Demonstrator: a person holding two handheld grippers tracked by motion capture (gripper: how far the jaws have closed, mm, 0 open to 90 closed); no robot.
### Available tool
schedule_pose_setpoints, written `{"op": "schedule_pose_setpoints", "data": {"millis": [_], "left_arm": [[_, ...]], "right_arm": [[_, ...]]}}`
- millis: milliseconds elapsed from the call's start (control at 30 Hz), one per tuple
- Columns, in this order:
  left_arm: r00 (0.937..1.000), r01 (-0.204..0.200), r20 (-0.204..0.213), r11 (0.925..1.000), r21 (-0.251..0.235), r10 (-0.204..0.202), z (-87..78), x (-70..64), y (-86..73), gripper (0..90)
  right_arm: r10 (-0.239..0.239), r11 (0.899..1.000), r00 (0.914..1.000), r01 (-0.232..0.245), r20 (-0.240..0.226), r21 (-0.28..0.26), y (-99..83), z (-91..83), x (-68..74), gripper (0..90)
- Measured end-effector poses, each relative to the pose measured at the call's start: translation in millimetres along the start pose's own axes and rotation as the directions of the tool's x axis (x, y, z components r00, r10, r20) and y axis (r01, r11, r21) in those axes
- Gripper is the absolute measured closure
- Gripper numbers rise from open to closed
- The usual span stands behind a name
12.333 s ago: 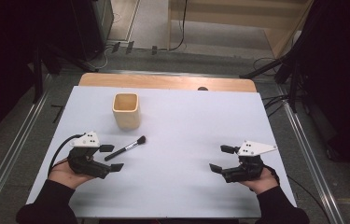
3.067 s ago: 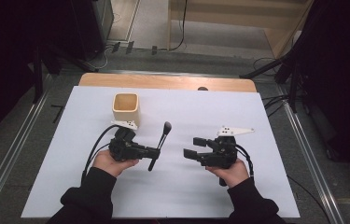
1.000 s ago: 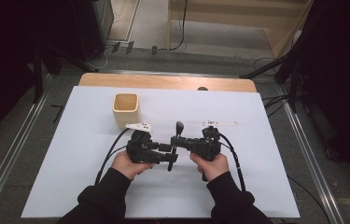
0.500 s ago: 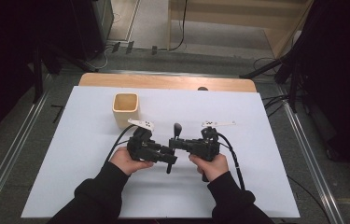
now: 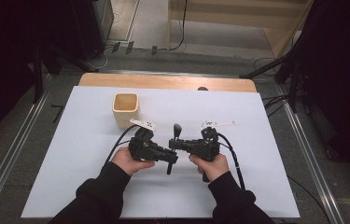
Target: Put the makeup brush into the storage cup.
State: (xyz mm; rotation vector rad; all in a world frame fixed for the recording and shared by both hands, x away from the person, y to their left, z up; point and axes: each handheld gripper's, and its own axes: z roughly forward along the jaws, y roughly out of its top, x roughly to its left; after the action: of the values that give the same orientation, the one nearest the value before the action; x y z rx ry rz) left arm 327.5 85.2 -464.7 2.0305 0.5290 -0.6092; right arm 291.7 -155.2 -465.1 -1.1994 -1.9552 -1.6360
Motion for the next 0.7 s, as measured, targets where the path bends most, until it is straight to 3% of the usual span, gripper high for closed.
{"op": "schedule_pose_setpoints", "data": {"millis": [300,700], "left_arm": [[0.9998,0.015,0.014,0.9999,-0.007,-0.015,1.4,1.8,-0.8,78.3],[0.9995,0.032,0.000,0.9994,0.016,-0.032,1.7,2.5,-1.0,80.0]], "right_arm": [[-0.004,1.000,1.0000,0.004,0.000,-0.003,0.1,-2.5,0.9,78.6],[-0.008,1.000,0.9999,0.008,0.007,0.009,-1.2,-1.9,-0.3,78.0]]}}
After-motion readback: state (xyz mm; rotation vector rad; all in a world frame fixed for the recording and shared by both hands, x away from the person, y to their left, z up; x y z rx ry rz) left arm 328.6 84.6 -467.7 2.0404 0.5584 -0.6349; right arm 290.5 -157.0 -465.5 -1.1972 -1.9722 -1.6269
